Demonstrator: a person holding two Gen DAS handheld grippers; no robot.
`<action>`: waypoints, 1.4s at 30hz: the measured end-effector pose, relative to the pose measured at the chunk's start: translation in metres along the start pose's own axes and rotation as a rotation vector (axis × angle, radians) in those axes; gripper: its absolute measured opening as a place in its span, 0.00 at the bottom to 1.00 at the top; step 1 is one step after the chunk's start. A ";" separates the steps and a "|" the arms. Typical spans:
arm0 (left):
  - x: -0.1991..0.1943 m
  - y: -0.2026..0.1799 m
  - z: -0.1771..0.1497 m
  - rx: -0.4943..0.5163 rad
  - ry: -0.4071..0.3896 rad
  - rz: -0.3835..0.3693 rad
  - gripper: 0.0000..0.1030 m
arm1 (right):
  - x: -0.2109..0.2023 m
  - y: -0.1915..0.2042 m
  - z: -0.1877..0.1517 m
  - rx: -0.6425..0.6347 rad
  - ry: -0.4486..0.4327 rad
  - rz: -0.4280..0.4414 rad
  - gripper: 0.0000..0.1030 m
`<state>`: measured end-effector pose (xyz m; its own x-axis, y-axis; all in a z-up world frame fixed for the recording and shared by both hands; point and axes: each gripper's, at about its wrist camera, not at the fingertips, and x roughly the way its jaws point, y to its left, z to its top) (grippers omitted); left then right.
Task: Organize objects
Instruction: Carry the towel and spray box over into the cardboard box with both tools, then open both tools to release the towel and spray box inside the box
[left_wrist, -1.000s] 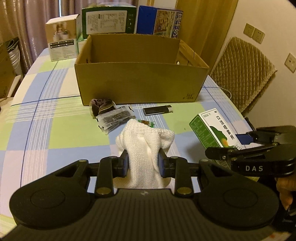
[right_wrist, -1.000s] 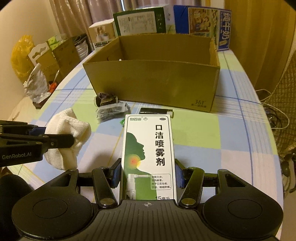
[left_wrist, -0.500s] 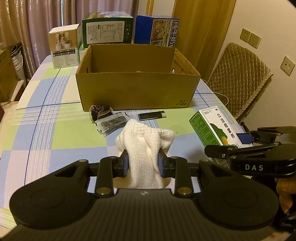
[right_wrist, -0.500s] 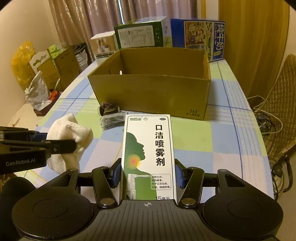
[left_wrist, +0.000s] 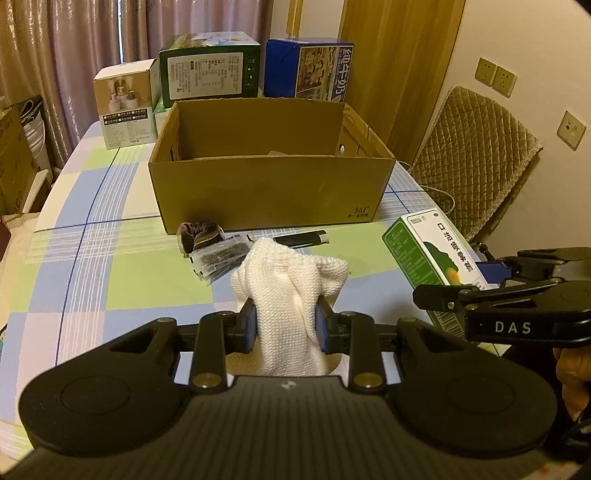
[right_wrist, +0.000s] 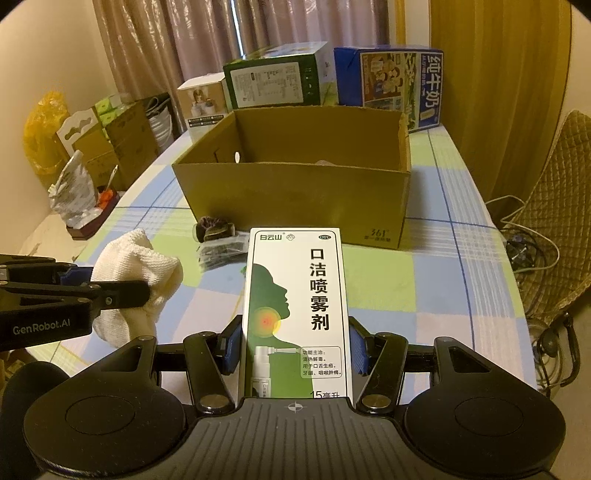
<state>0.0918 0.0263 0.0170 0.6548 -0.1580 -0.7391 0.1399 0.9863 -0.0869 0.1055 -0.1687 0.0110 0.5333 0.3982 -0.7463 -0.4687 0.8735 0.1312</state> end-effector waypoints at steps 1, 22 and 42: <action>0.001 0.000 0.002 0.005 0.000 0.000 0.25 | 0.000 -0.001 0.001 -0.001 0.001 -0.001 0.51; 0.040 0.021 0.095 0.079 -0.016 0.005 0.25 | 0.028 -0.018 0.101 -0.076 -0.020 -0.053 0.51; 0.101 0.058 0.195 0.086 -0.006 0.019 0.25 | 0.080 -0.051 0.203 -0.053 -0.043 -0.077 0.51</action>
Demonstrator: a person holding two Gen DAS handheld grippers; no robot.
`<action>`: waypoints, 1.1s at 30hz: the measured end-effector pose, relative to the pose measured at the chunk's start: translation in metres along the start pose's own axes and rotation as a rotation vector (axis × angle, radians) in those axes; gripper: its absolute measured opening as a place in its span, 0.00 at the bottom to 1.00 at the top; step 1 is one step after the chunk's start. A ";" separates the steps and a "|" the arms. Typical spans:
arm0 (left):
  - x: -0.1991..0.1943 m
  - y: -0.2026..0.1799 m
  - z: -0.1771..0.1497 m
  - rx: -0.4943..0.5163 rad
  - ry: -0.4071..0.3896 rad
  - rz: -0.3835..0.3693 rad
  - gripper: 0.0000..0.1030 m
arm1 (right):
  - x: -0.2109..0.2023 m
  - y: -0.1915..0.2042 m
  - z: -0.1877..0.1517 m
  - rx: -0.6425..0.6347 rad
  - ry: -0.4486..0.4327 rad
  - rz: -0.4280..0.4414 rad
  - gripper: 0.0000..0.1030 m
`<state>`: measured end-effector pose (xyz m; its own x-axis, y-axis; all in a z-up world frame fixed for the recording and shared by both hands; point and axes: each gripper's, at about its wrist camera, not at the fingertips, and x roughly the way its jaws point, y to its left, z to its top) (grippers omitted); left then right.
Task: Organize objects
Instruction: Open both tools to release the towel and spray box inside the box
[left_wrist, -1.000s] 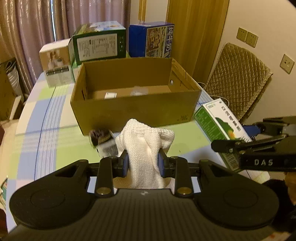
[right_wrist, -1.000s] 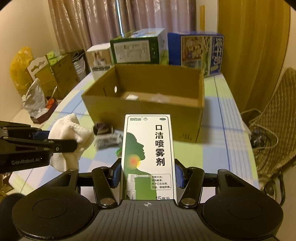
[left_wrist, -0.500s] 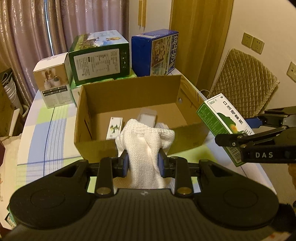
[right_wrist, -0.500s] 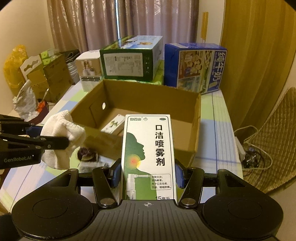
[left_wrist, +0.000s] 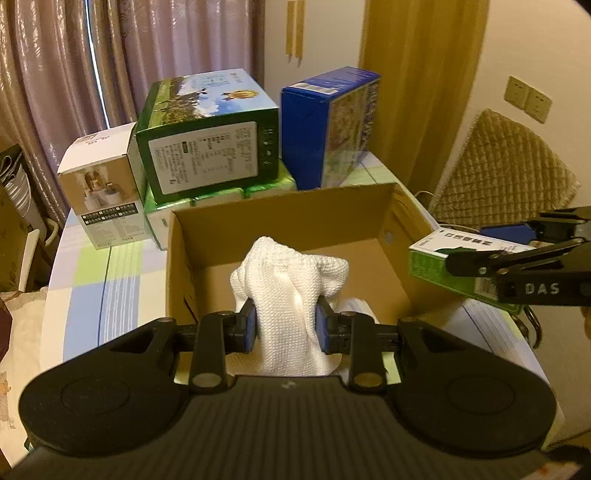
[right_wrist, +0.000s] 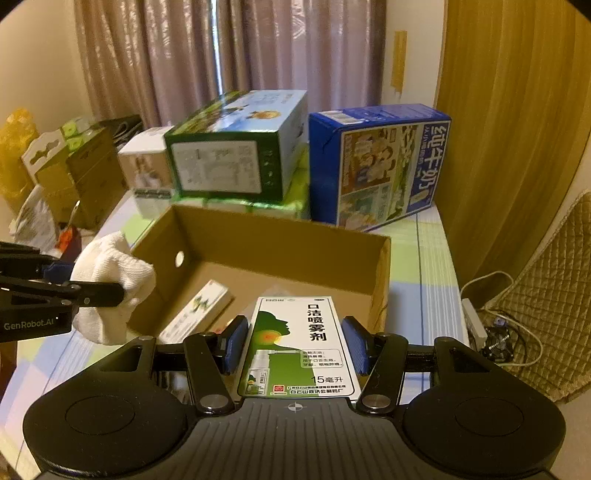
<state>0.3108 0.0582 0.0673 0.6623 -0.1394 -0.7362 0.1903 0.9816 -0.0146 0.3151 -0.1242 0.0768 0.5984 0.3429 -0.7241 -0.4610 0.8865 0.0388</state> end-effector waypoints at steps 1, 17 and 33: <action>0.005 0.003 0.003 -0.001 0.004 0.003 0.25 | 0.004 -0.003 0.004 0.005 0.003 0.001 0.51; 0.080 0.023 0.009 -0.119 0.031 -0.023 0.56 | 0.070 -0.024 0.014 0.084 0.042 0.009 0.51; 0.063 0.022 -0.009 -0.102 0.036 -0.035 0.58 | 0.069 -0.039 0.003 0.137 -0.063 0.011 0.71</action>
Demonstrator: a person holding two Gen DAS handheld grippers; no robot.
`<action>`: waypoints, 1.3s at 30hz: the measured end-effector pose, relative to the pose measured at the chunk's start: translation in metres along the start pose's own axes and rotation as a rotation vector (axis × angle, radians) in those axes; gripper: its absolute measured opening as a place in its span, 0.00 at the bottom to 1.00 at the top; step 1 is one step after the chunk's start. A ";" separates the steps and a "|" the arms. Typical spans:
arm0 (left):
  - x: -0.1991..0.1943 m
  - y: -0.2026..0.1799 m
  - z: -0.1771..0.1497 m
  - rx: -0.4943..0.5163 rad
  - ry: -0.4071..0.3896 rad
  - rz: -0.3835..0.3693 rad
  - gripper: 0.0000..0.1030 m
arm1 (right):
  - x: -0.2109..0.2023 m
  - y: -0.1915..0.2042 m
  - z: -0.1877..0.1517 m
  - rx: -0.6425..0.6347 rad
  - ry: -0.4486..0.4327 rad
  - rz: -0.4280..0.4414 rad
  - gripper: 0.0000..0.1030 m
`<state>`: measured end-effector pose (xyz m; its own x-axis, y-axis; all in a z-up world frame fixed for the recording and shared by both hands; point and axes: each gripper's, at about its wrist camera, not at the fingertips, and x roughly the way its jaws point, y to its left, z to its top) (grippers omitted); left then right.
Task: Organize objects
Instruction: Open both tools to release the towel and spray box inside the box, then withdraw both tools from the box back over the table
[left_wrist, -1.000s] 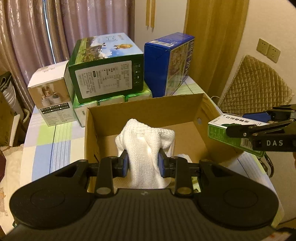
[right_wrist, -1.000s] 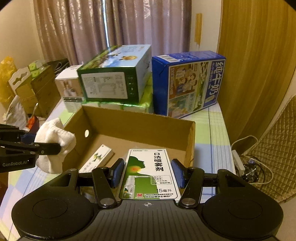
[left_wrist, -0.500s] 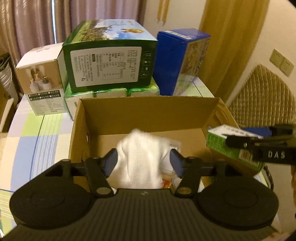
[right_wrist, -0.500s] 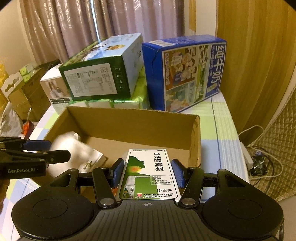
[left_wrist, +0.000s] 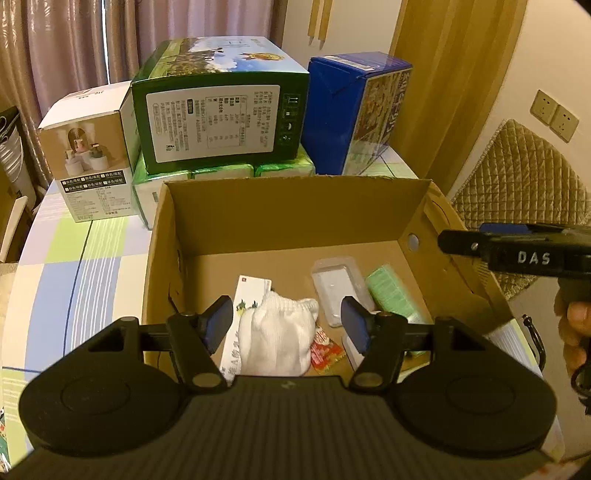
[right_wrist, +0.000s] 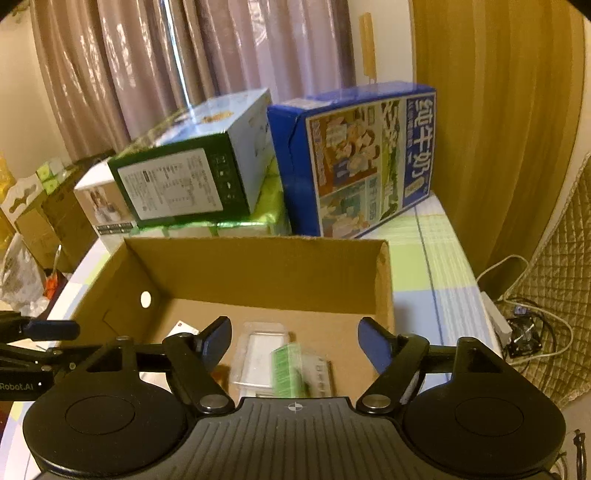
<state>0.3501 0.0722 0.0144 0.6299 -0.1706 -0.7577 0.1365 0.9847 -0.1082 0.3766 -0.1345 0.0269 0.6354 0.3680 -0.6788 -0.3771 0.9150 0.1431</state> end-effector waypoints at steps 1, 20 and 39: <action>-0.003 -0.001 -0.002 0.002 0.001 -0.006 0.58 | -0.005 -0.002 -0.001 0.003 -0.001 0.001 0.72; -0.099 -0.034 -0.064 -0.019 -0.052 -0.005 0.73 | -0.112 0.016 -0.070 0.027 0.032 0.022 0.90; -0.186 -0.045 -0.167 -0.048 -0.101 0.025 0.99 | -0.183 0.056 -0.165 0.049 0.053 0.047 0.98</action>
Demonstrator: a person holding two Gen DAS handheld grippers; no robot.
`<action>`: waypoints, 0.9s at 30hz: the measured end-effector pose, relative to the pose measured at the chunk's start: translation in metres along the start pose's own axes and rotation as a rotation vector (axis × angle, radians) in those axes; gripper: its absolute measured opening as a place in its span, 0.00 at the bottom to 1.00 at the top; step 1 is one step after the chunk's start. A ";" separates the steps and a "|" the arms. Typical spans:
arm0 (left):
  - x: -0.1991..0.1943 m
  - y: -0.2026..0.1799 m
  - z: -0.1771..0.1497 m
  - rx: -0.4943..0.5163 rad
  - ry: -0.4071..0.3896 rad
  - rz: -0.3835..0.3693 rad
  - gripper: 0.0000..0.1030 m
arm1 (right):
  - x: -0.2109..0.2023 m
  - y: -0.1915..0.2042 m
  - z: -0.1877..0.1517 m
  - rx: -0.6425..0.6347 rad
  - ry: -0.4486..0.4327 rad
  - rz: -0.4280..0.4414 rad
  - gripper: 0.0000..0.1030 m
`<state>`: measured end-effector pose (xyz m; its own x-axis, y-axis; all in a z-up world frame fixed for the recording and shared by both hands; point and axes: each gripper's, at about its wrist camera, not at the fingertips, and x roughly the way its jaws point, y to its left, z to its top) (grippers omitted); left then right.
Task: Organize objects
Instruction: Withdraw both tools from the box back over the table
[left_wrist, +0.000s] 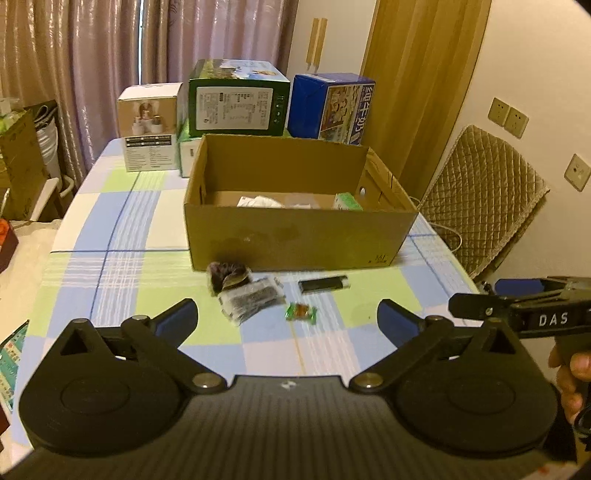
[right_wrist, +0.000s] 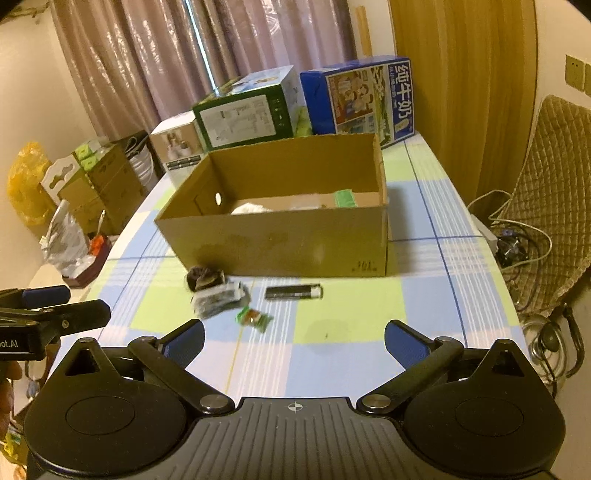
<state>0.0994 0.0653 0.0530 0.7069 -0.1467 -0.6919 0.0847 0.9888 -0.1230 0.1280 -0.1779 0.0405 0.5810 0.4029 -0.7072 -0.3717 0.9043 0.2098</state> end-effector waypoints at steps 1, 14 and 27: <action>-0.002 0.001 -0.004 -0.006 0.003 0.003 0.99 | -0.003 0.001 -0.005 -0.001 -0.002 0.001 0.98; -0.018 0.006 -0.038 -0.063 0.027 0.021 0.99 | -0.014 0.003 -0.035 0.011 0.021 0.004 0.98; -0.017 0.004 -0.039 -0.052 0.031 0.020 0.99 | -0.012 0.002 -0.036 0.014 0.025 0.013 0.98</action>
<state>0.0609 0.0702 0.0366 0.6858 -0.1288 -0.7163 0.0339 0.9888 -0.1454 0.0941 -0.1857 0.0247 0.5579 0.4107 -0.7211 -0.3688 0.9012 0.2279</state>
